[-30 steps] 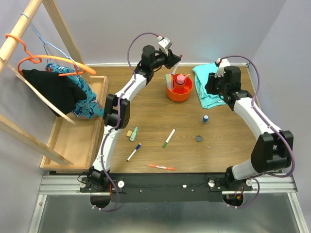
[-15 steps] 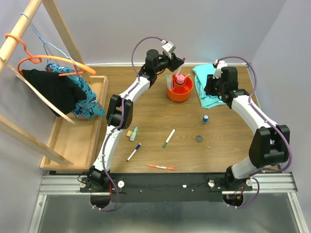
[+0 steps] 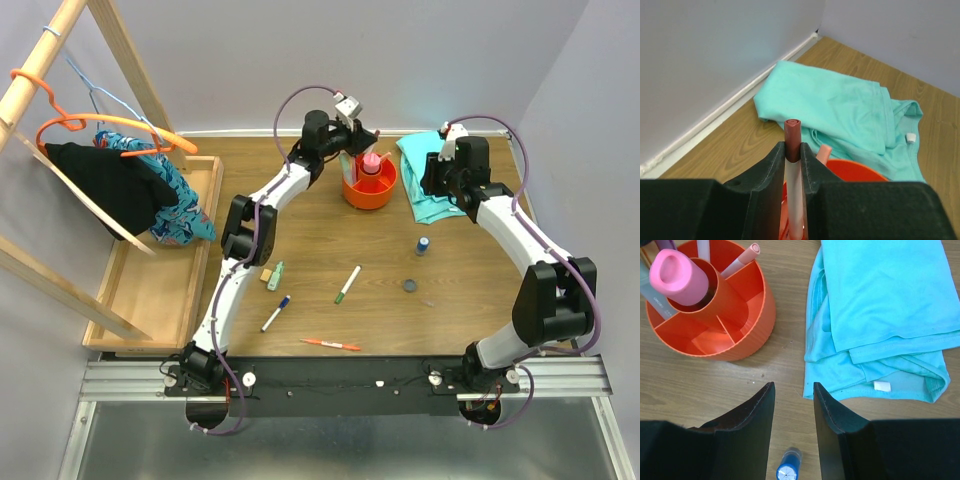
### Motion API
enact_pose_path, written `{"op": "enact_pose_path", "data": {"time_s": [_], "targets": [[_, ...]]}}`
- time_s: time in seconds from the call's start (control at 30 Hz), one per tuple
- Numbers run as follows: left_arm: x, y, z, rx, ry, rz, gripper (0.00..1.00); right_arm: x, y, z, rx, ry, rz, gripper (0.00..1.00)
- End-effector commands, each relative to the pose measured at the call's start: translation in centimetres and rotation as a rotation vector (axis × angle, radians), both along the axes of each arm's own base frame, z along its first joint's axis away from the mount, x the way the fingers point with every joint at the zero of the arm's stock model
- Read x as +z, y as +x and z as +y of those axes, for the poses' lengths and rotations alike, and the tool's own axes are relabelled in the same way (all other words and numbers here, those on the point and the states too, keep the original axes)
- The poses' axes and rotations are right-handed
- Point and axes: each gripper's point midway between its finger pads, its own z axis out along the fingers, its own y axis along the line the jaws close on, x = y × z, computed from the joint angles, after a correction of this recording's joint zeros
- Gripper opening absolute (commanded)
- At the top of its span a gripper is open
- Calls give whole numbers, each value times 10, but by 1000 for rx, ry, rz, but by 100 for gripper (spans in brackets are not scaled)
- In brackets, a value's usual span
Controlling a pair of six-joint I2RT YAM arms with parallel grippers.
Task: Sort the stationery into containers
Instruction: Place the pen in the storage box, then pick up the pen from the center of the board.
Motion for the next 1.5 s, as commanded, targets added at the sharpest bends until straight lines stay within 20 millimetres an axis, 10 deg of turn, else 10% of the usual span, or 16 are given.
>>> {"op": "enact_pose_path", "data": {"time_s": [0.0,0.53,0.9,0.93,1.0,1.03,1.1,1.13,1.33,1.47], "targets": [[6,-5,10,-23,15,-9,25,1,3,-6,-10,-8,-16,45],[37,-10,17,-10,18,-67,47,6,-6,-4,-3,5,-45,45],[184,-47,58,91,-40,-207,58,13,-23,-3,6,26,-74,45],[156,-55,62,95,9,-90,58,15,-24,-3,6,30,-78,45],[165,-85,69,89,33,-23,58,16,-27,-3,7,32,-79,45],[118,-102,72,76,128,105,57,21,-28,-3,4,35,-90,45],[106,-142,73,45,209,162,57,19,-31,-5,-3,35,-87,46],[60,-164,81,47,314,292,57,18,-34,-4,-4,42,-82,49],[-39,-263,103,-39,705,607,55,18,-53,6,56,82,-63,49],[-51,-278,119,12,684,625,54,15,-104,65,646,42,-49,62]]}}
